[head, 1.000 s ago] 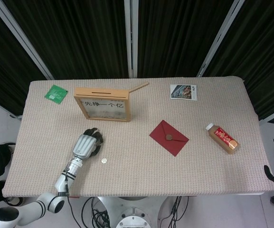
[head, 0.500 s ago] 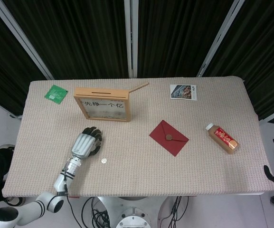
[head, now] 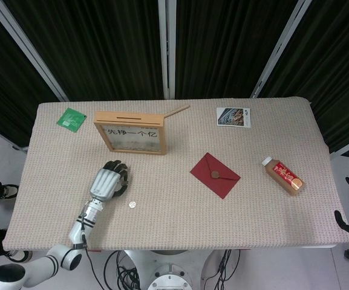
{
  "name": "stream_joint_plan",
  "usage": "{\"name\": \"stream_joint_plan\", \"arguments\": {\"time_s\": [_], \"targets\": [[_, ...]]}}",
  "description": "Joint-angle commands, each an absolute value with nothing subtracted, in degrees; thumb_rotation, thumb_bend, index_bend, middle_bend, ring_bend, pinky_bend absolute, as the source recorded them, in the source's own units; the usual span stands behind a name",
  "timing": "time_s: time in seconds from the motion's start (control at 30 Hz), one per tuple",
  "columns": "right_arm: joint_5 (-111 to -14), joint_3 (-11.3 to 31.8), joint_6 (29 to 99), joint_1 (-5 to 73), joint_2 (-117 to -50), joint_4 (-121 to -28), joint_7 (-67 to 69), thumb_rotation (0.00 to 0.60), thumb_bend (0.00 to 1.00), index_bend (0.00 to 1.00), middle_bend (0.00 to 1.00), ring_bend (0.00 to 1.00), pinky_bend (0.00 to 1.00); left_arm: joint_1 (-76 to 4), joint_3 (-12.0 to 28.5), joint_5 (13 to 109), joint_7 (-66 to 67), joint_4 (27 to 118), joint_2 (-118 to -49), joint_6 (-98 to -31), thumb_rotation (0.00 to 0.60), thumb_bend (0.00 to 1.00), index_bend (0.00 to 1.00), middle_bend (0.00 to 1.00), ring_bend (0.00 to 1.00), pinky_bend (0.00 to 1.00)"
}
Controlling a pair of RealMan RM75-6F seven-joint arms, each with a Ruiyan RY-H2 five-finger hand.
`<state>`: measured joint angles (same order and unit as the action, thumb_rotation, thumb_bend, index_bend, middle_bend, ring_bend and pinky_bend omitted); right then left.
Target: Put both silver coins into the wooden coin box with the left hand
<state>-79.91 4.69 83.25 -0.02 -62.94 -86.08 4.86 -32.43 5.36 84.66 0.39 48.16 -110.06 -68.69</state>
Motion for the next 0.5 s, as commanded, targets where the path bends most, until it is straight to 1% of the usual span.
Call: {"name": "stream_joint_plan", "arguments": {"time_s": [0.03, 0.5], "targets": [[-79.85, 4.69, 83.14, 0.00, -62.95, -85.99, 4.91, 0.600, 0.30, 0.00, 0.00, 0.00, 0.00, -32.49, 5.48, 84.61, 0.22, 47.80, -110.29, -68.77, 0.600, 0.33, 0.54, 0.29, 0.18, 0.25], [-79.50, 4.71, 82.48, 0.16, -63.02, -85.40, 5.52, 0.600, 0.30, 0.00, 0.00, 0.00, 0.00, -32.69, 5.60, 84.46, -0.14, 47.27, -110.66, -68.58, 0.600, 0.39, 0.56, 0.30, 0.18, 0.26]]}}
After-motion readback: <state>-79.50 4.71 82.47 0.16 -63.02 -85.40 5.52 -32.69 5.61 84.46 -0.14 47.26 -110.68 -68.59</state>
